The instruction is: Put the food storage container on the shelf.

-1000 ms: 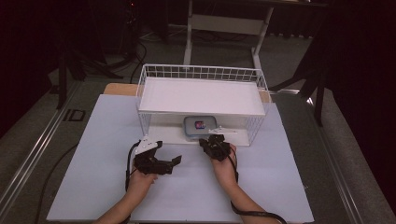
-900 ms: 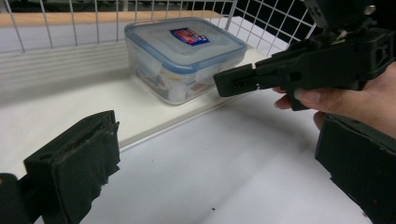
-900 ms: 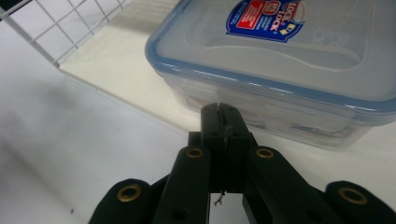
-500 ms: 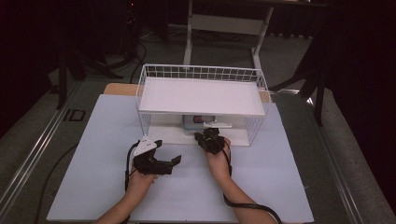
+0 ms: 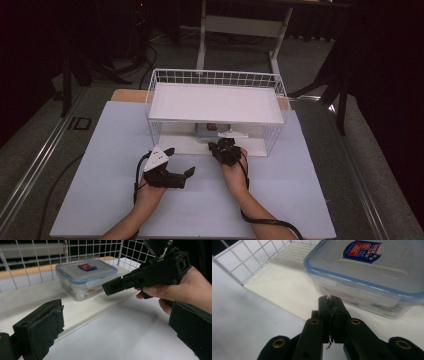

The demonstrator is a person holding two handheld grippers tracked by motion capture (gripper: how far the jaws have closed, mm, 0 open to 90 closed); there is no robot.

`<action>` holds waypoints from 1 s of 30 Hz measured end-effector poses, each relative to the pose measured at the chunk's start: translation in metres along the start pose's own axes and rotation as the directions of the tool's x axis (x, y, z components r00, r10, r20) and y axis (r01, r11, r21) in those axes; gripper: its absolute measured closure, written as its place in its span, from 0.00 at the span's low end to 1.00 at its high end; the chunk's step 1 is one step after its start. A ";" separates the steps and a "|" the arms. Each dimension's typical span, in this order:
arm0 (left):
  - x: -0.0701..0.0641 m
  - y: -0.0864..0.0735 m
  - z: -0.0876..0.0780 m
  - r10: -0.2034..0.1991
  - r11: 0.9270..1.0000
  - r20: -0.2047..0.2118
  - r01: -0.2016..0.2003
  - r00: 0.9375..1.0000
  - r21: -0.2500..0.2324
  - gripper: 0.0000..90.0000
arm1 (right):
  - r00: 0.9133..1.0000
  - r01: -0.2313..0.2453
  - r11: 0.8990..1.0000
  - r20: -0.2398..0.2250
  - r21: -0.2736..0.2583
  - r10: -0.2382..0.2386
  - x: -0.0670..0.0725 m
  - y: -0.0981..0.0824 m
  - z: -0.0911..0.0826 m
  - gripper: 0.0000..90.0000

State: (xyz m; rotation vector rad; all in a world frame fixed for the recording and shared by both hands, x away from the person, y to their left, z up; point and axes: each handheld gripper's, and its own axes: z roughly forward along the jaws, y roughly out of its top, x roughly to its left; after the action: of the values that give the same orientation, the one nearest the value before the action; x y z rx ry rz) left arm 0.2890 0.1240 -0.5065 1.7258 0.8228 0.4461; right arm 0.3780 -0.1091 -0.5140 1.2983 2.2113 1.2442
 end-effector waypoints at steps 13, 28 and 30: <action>0.000 0.010 -0.001 -0.019 0.999 0.046 0.018 0.999 0.028 0.01 | 0.996 0.039 0.997 -0.084 -0.063 -0.044 -0.003 -0.007 -0.036 0.47; 0.003 0.016 -0.017 -0.030 0.999 0.112 0.028 0.993 0.022 0.01 | 0.983 0.074 0.989 -0.160 -0.129 -0.094 -0.007 -0.017 -0.066 0.17; 0.003 0.015 -0.020 -0.028 0.999 0.113 0.026 0.993 0.021 0.01 | 0.978 0.076 0.990 -0.183 -0.123 -0.098 -0.007 -0.018 -0.069 0.19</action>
State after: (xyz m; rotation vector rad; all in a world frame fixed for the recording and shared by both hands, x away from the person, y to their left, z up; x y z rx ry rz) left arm 0.2829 0.1377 -0.4866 1.7396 0.7701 0.3195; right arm 0.3294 -0.1560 -0.4892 1.0677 2.2571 1.4921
